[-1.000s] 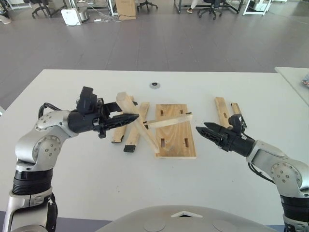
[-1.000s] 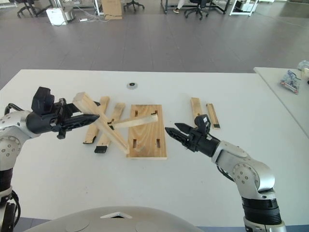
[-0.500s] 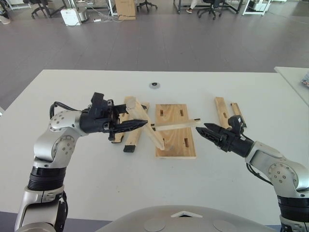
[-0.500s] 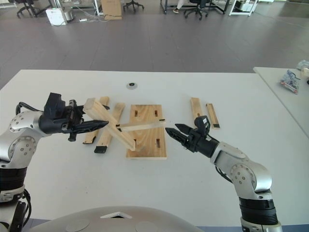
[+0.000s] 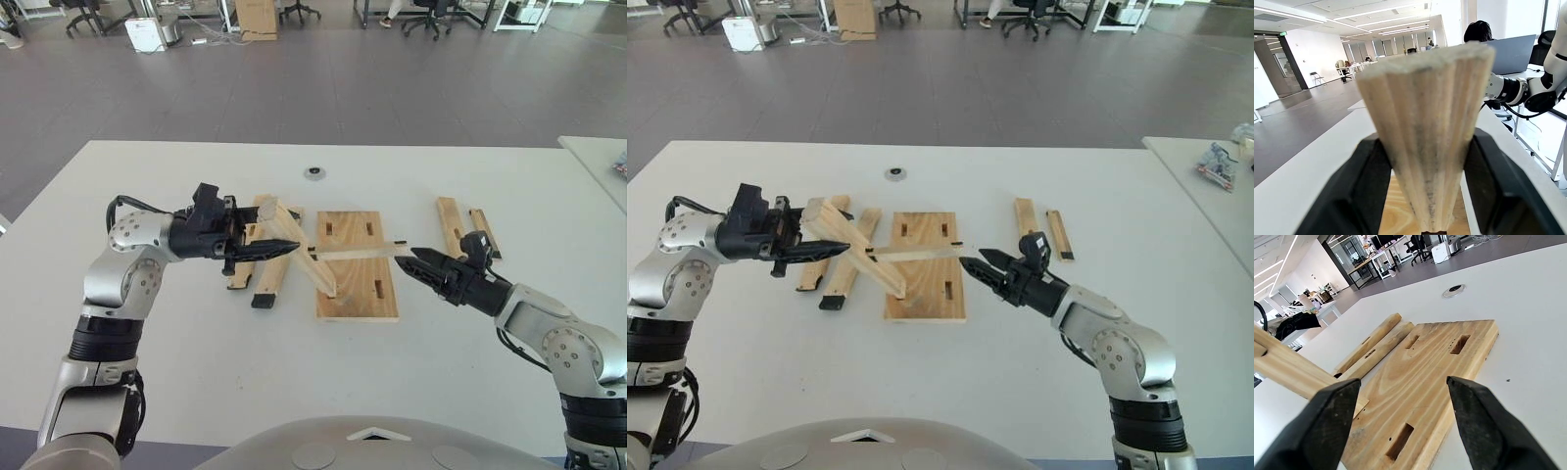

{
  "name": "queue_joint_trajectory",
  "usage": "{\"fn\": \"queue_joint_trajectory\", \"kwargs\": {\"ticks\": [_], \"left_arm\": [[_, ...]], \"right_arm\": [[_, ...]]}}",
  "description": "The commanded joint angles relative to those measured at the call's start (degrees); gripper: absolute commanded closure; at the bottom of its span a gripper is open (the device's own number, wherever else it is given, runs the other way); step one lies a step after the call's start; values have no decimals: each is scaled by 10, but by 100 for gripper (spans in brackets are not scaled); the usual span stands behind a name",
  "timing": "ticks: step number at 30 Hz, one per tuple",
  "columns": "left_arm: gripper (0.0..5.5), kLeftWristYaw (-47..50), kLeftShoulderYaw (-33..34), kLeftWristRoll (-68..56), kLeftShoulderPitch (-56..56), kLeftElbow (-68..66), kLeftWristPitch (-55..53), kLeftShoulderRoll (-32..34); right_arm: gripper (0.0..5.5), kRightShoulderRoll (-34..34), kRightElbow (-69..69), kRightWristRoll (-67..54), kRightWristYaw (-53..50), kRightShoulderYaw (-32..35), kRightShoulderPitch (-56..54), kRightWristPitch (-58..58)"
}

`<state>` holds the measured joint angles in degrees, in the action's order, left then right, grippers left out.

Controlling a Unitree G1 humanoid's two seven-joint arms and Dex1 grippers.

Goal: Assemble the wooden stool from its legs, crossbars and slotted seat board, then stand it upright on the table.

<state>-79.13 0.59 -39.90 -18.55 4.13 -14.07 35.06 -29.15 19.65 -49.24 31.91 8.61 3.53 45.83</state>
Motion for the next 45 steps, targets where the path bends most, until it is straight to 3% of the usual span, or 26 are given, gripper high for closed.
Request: {"fn": "queue_joint_trajectory", "kwargs": {"ticks": [1,10,21,31,36,45], "left_arm": [[344,-7,-6,22,-12,-24,-9,11],[344,-13,1,-8,-2,33,-74,50],[344,-4,-4,33,-20,-3,-26,31],[344,18,-58,61,-25,5,-58,34],[344,40,-91,92,-76,-22,-66,28],[344,68,-187,142,-91,1,-126,31]], "right_arm": [[220,2,2,7,-1,-2,-6,3],[220,11,11,7,-7,0,4,0],[220,15,10,10,-5,-5,0,1],[220,29,12,13,-12,-15,12,3],[220,5,-143,163,9,-93,76,-77],[220,43,-140,168,2,-92,71,-103]]}}
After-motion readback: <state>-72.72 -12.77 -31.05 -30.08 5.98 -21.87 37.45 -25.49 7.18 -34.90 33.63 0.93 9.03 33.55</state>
